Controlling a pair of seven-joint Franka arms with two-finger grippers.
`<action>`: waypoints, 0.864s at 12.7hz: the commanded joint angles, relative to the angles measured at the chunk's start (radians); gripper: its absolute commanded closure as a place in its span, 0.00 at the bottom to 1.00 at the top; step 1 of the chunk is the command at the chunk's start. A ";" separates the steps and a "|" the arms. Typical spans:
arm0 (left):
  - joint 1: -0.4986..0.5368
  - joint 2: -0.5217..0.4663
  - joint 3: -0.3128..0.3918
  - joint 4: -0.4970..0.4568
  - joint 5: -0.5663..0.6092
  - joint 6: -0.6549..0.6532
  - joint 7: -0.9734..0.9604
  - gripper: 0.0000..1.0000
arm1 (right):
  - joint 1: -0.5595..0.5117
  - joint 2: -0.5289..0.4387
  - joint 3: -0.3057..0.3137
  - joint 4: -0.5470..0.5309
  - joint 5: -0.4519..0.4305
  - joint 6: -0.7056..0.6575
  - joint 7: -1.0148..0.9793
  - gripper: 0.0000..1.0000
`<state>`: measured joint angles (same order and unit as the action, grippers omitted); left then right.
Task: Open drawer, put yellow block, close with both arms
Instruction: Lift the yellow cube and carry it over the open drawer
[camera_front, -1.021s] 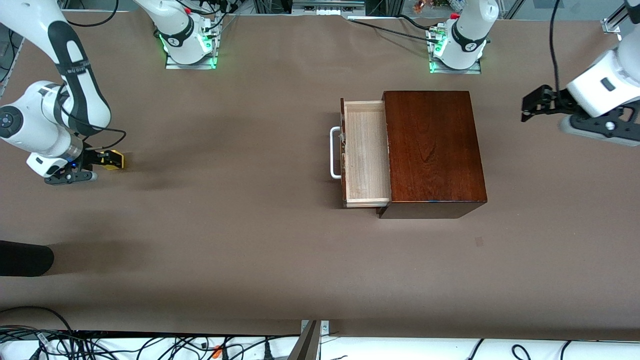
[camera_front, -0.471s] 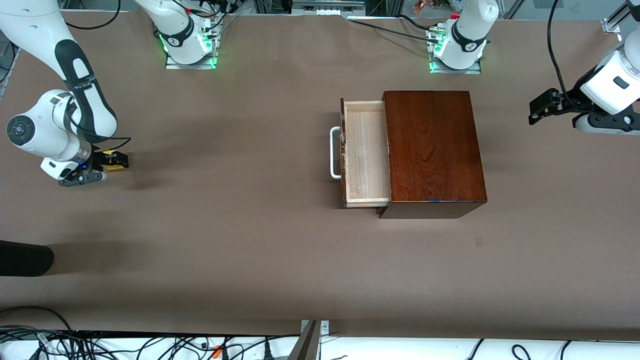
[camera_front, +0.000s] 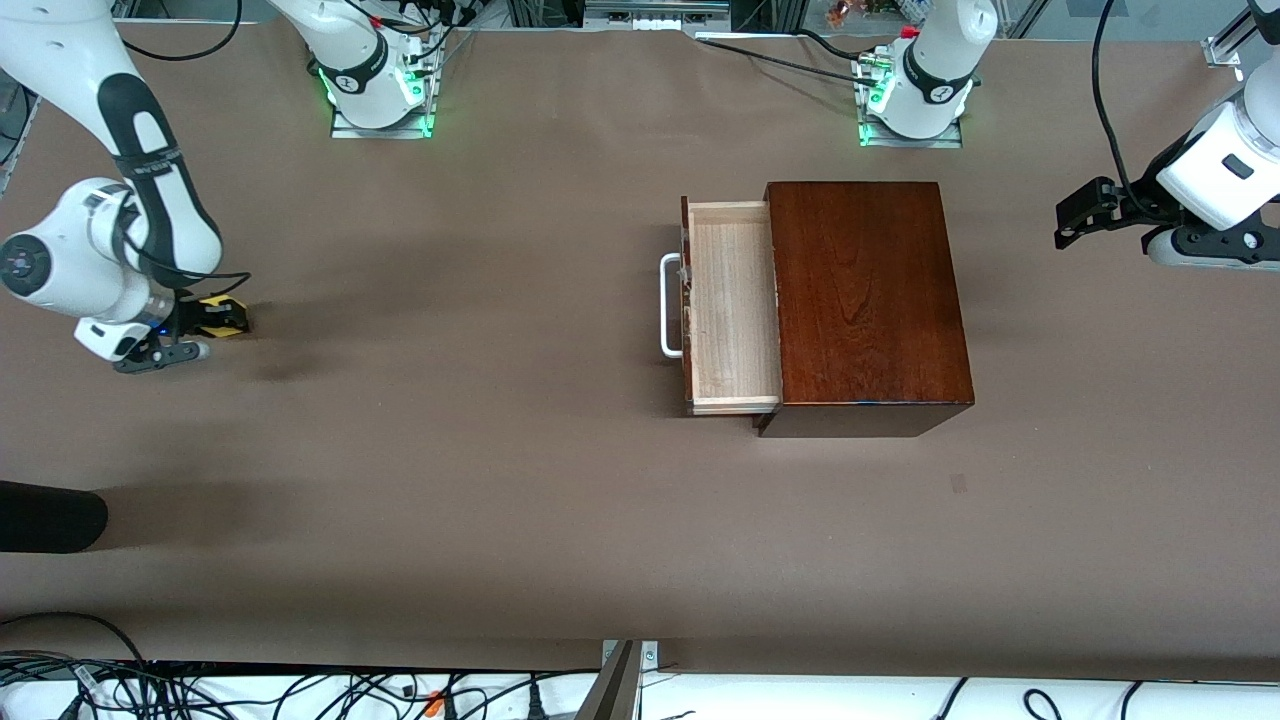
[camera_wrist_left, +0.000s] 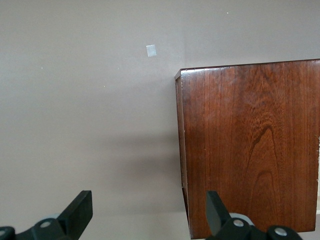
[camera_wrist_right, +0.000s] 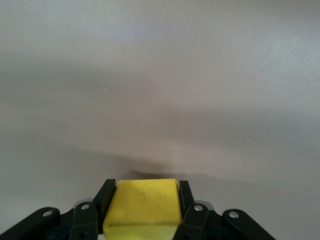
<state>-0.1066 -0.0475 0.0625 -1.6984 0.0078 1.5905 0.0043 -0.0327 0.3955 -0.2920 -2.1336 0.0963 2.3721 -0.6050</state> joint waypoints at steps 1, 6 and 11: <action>-0.007 -0.018 -0.001 -0.010 -0.012 -0.012 -0.007 0.00 | -0.001 -0.102 0.002 0.122 0.013 -0.231 0.003 1.00; 0.001 -0.023 -0.036 0.008 -0.028 -0.072 0.003 0.00 | 0.066 -0.122 0.013 0.527 -0.040 -0.742 0.287 1.00; -0.015 -0.009 -0.072 0.042 -0.028 -0.076 -0.010 0.00 | 0.296 -0.121 0.016 0.719 -0.021 -0.979 0.864 1.00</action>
<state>-0.1187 -0.0600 0.0126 -1.6876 0.0067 1.5309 0.0043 0.1796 0.2473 -0.2694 -1.4916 0.0757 1.4597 0.0611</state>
